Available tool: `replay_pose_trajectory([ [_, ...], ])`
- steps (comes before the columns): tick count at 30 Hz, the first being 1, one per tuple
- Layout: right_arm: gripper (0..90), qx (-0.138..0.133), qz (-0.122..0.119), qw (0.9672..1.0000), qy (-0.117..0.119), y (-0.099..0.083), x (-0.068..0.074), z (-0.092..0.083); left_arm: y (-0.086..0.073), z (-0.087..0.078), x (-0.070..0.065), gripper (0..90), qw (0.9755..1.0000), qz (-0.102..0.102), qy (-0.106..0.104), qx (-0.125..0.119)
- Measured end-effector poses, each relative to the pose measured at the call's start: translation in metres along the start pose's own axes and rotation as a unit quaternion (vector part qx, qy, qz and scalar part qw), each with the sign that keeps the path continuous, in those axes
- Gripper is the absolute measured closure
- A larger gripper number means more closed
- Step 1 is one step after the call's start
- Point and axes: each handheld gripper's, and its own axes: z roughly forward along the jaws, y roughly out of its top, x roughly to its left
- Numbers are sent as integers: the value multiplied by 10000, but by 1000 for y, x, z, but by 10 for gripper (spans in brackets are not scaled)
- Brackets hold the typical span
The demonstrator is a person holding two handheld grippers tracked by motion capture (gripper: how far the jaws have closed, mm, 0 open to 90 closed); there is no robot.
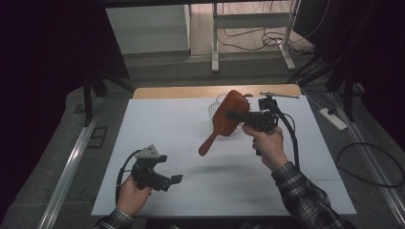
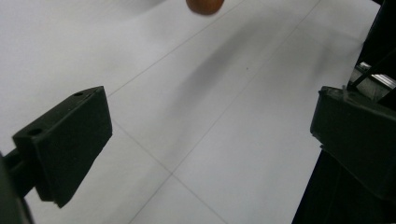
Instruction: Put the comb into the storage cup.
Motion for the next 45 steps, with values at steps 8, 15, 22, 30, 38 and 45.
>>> replay_pose_trajectory([
  [8,537,-84,-9,10000,-46,8,-2,0,-9,-9,0,0,9999,-54,83,19],
  [15,537,-158,21,9998,-106,15,-5,2,-19,-20,1,0,9995,-200,233,-3],
  [22,538,-215,21,9996,-170,23,-7,3,-29,-31,1,0,9990,-317,302,-84],
  [30,537,-279,-5,9993,-263,31,-9,3,-37,-41,0,0,9984,-410,346,-163],
  [38,537,-322,-12,9988,-370,36,-11,5,-43,-48,-2,0,9976,-489,469,-140],
  [45,537,-376,-5,9983,-452,42,-14,5,-48,-53,-4,0,9966,-507,642,-104],
])
